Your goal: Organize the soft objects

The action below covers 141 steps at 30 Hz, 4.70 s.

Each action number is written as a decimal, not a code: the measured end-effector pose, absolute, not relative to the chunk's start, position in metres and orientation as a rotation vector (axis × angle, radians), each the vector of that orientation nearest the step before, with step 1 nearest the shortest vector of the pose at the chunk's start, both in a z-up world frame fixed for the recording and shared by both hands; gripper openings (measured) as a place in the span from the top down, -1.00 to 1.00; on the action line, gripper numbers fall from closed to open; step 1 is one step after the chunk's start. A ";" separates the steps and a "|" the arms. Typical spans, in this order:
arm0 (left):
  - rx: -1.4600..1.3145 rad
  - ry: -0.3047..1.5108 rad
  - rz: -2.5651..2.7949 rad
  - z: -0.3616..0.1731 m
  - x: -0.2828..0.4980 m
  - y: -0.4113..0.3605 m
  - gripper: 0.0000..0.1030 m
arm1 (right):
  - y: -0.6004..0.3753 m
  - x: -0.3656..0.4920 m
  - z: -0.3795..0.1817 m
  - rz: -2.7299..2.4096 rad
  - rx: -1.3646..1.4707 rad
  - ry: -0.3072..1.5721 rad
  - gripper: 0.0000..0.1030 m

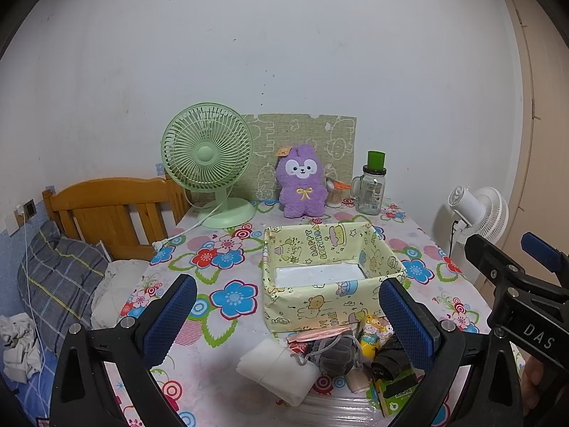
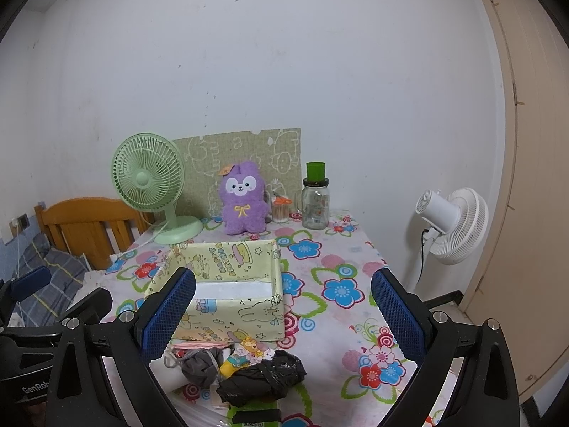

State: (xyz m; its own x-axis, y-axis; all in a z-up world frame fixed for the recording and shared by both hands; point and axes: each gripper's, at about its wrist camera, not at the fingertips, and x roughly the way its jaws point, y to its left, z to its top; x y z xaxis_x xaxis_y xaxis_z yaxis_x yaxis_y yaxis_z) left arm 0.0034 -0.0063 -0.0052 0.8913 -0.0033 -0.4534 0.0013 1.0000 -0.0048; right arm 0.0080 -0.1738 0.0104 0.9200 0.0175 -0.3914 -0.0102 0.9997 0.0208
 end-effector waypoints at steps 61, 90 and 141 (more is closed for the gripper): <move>0.022 0.825 -0.129 -0.118 0.072 -0.022 -0.97 | -0.162 0.080 -0.107 0.089 -0.007 0.764 -0.94; 0.033 0.912 -0.211 -0.149 0.090 -0.045 -0.20 | -0.168 0.093 -0.141 0.099 0.072 0.879 -0.16; 0.020 0.677 -0.167 -0.058 0.055 -0.022 -0.13 | -0.148 0.063 -0.054 0.168 0.042 0.672 0.58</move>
